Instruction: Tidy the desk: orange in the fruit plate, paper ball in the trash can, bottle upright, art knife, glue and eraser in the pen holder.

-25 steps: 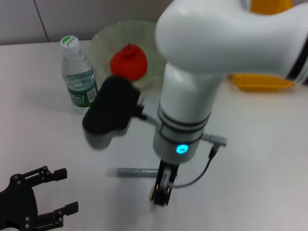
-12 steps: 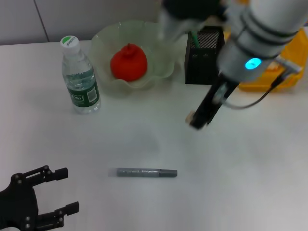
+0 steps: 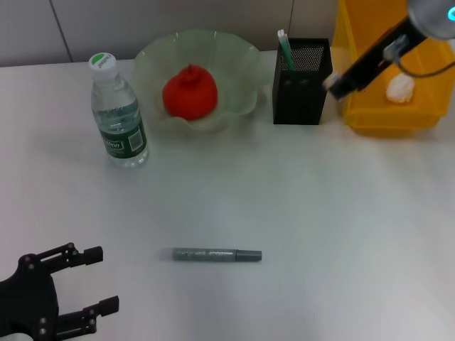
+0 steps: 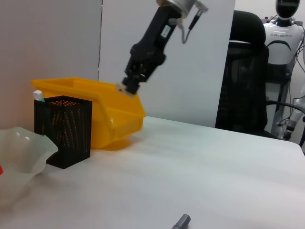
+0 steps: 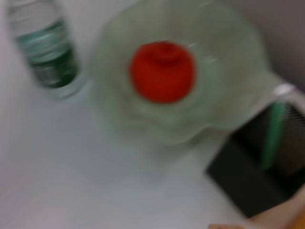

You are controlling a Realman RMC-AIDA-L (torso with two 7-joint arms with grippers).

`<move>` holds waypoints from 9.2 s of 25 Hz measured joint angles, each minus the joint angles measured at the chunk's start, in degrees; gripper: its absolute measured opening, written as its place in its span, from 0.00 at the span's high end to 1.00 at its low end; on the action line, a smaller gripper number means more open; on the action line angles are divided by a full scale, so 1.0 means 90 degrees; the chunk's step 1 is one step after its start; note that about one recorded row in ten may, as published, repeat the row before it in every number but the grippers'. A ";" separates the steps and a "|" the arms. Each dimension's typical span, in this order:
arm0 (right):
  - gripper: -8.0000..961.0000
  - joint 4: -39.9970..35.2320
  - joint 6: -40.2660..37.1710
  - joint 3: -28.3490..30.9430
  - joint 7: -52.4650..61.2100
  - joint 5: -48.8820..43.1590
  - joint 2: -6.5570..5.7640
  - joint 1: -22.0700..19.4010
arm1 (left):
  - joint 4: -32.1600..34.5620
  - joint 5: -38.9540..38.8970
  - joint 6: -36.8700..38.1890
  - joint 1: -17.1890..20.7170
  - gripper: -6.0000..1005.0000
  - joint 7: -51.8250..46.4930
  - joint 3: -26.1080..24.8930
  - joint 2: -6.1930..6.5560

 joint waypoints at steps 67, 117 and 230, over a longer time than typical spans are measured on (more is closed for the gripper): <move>0.44 0.0112 -0.0562 -0.1493 -0.1204 0.1216 0.0401 0.0013 | 0.0027 -0.0004 -0.0034 -0.0202 0.25 -0.0346 -0.0035 -0.0081; 0.44 0.2889 0.3454 -0.6060 -0.1618 0.3987 0.0477 0.0922 | 0.0014 -0.0003 -0.0098 -0.0087 0.25 -0.0189 -0.0025 -0.0086; 0.28 0.0449 0.1112 0.0682 -0.5698 0.6860 0.0393 -0.4289 | -0.0017 0.0042 -0.0096 -0.0705 0.24 -0.1259 0.0066 -0.0114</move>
